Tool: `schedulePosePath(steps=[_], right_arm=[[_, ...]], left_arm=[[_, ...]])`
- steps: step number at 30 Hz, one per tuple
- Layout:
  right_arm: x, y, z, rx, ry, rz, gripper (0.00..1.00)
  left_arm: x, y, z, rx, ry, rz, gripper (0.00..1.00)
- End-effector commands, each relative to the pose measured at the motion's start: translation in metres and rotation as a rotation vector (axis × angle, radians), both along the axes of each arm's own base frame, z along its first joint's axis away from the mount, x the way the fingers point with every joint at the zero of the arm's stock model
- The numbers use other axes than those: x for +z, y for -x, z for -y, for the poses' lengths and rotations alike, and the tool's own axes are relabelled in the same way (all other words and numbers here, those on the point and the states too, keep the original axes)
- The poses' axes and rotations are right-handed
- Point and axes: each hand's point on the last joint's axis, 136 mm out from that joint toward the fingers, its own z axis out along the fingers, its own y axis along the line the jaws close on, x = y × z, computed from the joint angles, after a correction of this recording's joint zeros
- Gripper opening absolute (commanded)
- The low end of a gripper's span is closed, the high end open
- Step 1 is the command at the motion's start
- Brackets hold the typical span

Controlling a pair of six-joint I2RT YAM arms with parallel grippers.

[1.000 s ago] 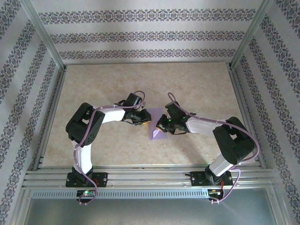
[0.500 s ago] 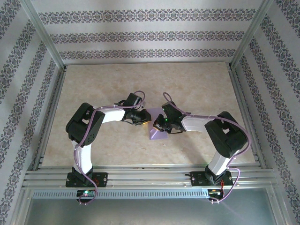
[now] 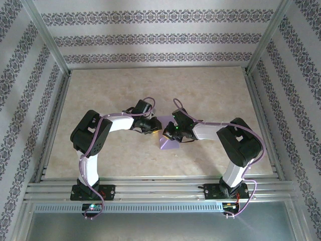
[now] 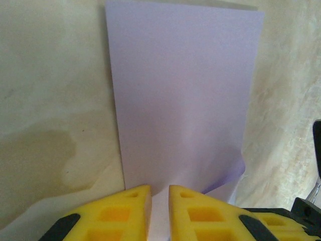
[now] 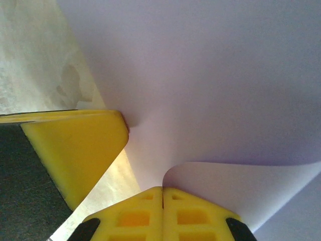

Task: Fold a paper plane with a square sheet of paper (pick it up from the middle)
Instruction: Fold the triangle a second time at the center of the table.

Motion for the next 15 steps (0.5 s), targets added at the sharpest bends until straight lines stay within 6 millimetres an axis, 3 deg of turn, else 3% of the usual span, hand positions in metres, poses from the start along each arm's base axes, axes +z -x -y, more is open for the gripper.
schedulePosePath(steps=[1,15], right_arm=[[-0.0012,-0.0011,-0.0083,0.028,-0.004,0.012,0.01],[-0.0043,-0.0004,-0.0108,0.052,-0.002,0.012,0.01]], left_arm=[[-0.0308,0.0154,-0.0149,0.002,-0.089,-0.086,0.19],[-0.0307,0.0156,-0.0145,0.000,-0.088,-0.086,0.19]])
